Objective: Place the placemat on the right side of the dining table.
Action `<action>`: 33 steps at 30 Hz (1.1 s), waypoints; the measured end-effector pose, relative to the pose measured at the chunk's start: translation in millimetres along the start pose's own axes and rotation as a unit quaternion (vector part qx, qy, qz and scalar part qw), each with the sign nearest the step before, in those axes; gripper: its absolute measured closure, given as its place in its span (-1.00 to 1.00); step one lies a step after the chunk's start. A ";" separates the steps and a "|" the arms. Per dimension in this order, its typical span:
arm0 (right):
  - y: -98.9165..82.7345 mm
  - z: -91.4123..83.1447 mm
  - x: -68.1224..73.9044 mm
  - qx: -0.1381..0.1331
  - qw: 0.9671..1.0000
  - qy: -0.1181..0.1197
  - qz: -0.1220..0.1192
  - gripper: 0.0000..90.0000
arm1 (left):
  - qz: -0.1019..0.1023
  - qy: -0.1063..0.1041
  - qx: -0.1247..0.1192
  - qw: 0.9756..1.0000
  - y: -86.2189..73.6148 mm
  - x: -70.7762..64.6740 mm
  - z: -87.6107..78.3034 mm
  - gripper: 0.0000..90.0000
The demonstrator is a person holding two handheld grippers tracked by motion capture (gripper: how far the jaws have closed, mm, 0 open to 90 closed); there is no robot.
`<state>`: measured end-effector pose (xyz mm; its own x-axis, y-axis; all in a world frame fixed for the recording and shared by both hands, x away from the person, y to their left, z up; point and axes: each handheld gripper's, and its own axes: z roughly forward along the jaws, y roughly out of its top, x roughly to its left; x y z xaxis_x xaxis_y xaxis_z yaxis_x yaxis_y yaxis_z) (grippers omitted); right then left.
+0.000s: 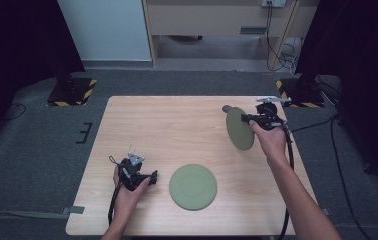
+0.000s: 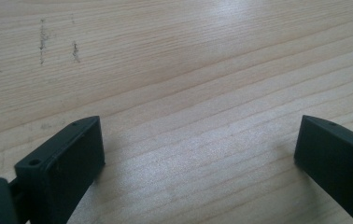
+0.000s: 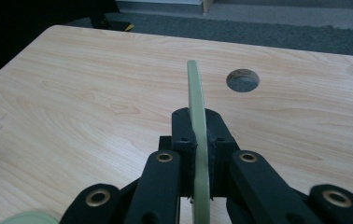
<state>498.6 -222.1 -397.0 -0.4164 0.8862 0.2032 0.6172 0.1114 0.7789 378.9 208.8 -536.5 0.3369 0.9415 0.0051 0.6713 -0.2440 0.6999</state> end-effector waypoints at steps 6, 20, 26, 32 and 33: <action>-0.7 6.9 -3.1 -0.012 1.000 -0.017 -0.001 0.90 | 0.000 0.000 0.000 1.000 0.1 0.0 0.1 -0.98; -7.1 15.7 -14.4 -0.010 0.999 -0.032 0.009 0.90 | 0.001 -0.001 0.000 1.000 0.1 0.1 0.1 -0.98; -9.6 14.8 -19.6 -0.011 0.999 -0.035 0.014 0.90 | 0.001 -0.001 0.000 1.000 0.1 0.0 0.1 -0.98; -10.1 13.3 -22.4 -0.010 0.999 -0.041 0.011 0.90 | 0.001 -0.001 0.000 1.000 0.1 0.1 0.1 -0.98; -10.4 13.0 -23.2 -0.010 0.999 -0.042 0.011 0.90 | 0.001 -0.001 0.000 1.000 0.1 0.1 0.1 -0.98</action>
<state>510.5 -238.0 -417.5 -0.3450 0.9230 0.1703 0.6113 0.0833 0.7870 379.1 208.8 -536.5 0.3385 0.9409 0.0049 0.6708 -0.2450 0.7000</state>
